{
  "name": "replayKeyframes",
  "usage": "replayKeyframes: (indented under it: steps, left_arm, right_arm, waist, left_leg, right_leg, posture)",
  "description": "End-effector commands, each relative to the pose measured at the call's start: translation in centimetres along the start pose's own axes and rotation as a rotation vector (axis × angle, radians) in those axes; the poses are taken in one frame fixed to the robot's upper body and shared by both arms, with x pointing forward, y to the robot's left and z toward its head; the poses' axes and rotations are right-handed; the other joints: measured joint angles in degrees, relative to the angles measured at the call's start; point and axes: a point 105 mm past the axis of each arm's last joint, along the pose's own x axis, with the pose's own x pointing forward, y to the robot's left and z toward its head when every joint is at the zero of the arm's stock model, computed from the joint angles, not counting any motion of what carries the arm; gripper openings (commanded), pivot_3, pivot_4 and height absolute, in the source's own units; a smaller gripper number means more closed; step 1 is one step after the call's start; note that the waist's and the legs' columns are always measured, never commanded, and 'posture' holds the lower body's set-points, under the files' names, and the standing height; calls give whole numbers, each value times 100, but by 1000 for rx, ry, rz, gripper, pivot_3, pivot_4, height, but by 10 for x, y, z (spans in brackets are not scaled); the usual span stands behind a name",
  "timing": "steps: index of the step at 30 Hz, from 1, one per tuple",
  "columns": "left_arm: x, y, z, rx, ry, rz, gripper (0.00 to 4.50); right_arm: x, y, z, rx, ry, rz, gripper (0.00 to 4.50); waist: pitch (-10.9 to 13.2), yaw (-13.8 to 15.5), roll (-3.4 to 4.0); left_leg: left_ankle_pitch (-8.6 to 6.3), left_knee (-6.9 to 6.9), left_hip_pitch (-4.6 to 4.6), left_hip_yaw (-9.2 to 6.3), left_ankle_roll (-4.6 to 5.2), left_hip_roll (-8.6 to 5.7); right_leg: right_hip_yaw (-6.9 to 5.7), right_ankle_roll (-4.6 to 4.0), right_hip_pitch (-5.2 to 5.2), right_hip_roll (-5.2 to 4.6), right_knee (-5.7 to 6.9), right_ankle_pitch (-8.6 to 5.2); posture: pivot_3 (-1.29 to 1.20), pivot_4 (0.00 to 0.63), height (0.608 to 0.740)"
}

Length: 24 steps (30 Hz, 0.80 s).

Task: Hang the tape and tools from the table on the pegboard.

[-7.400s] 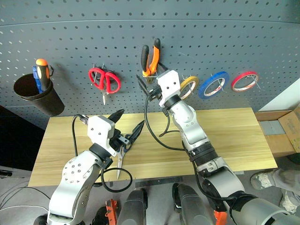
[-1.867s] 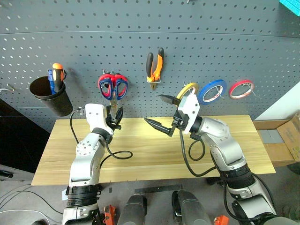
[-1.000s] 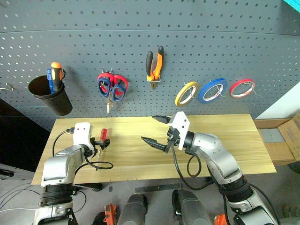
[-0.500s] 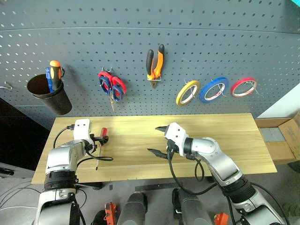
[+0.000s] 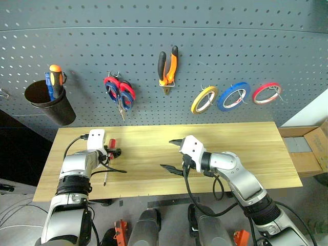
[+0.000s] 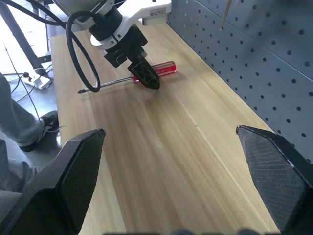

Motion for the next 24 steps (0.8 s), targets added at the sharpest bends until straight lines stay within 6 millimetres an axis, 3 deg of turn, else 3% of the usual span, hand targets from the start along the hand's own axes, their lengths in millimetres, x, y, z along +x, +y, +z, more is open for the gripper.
replayKeyframes:
  steps: [1, 10, 17, 20, 24]
  left_arm:
    - [2, 0, -8, 0, 26, -3, 3907]
    - [-7, 5, -9, -15, 17, 19, 821]
    - [-47, -6, -3, 101, -125, 30, 819]
    - [-76, -13, -11, 139, -146, 53, 819]
    - [-123, -25, 10, 233, -304, 106, 819]
  right_arm:
    - [-1, 0, 15, -24, -48, -9, 4500]
    - [2, -5, 20, -36, -57, -16, 4500]
    - [2, -4, 36, -20, -144, 28, 4500]
    - [-5, 4, 58, 23, -264, 112, 4500]
    - [-12, 2, 71, 70, -323, 140, 4500]
  waist:
    - [0, -14, 0]
    - [1, -28, 1]
    - [6, -37, -4]
    - [11, -28, -2]
    - [14, 9, -3]
  left_leg:
    - [0, 0, 0, 0, 0, 0]
    - [0, -1, 0, 0, 0, 0]
    - [0, -10, -7, -5, -3, 1]
    - [-1, -17, -10, -6, -3, 1]
    - [-2, -18, -11, -8, -2, 1]
  right_leg:
    - [0, 0, 0, 0, 1, 0]
    - [0, 0, 0, -1, 0, 0]
    - [0, 0, -6, -3, -12, 0]
    - [0, 0, -5, -5, -24, 0]
    - [-2, 0, -3, -6, -27, 0]
  posture:
    - [-11, 327, 740]
    - [4, 316, 740]
    - [22, 300, 740]
    - [43, 294, 740]
    - [94, 287, 740]
